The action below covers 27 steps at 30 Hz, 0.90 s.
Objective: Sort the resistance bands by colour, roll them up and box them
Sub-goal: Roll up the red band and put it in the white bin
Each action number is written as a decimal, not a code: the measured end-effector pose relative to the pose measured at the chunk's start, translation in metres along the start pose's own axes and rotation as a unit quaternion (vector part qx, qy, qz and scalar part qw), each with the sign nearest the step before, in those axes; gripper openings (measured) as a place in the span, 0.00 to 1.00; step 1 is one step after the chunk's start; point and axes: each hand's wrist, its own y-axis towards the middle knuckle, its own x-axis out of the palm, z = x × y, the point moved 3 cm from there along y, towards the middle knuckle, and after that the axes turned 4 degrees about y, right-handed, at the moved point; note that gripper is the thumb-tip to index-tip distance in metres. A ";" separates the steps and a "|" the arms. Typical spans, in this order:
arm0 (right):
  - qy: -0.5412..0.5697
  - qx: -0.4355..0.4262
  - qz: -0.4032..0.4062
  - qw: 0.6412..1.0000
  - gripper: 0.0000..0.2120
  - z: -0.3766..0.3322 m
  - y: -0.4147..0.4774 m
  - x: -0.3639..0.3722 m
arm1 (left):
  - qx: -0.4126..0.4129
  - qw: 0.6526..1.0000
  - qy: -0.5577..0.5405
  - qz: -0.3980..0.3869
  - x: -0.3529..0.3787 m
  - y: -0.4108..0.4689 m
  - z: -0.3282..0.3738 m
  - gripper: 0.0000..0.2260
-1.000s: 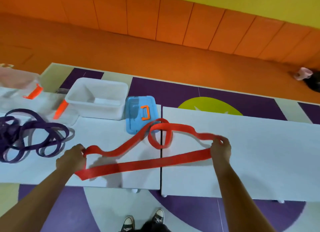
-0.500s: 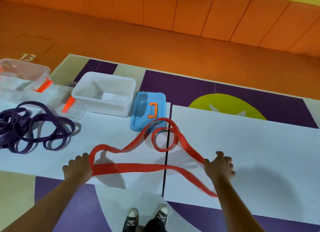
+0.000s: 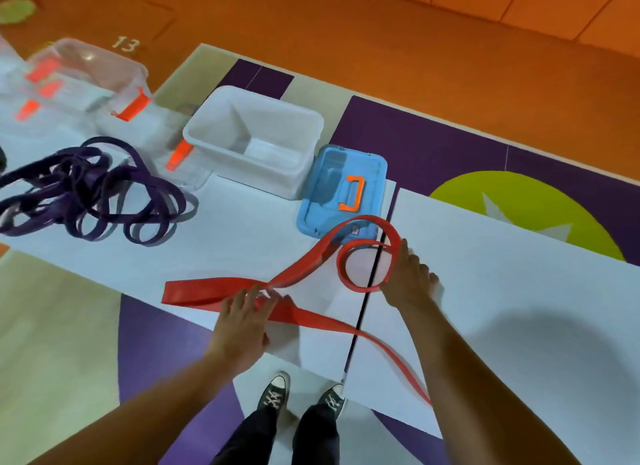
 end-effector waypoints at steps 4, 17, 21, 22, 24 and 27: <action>-0.044 -0.060 0.056 0.996 0.20 0.004 -0.003 -0.011 | -0.026 0.998 0.001 -0.064 -0.004 0.008 0.010 0.37; 0.406 0.204 0.351 0.819 0.12 0.171 -0.064 -0.099 | -0.085 0.989 -0.067 -0.101 0.024 0.002 0.030 0.43; 0.451 0.342 0.254 0.784 0.30 0.223 -0.071 -0.086 | -0.087 0.985 -0.074 -0.130 0.015 0.003 0.029 0.42; 0.440 0.355 0.218 0.796 0.33 0.224 -0.074 -0.079 | -0.090 0.985 -0.077 -0.126 0.012 0.003 0.029 0.41; 0.410 0.336 0.191 0.826 0.34 0.209 -0.077 -0.065 | -0.088 0.991 -0.074 -0.074 0.006 0.005 0.026 0.35; 0.378 0.243 0.161 0.879 0.30 0.163 -0.075 -0.039 | -0.059 0.997 -0.048 0.032 -0.006 0.005 0.018 0.26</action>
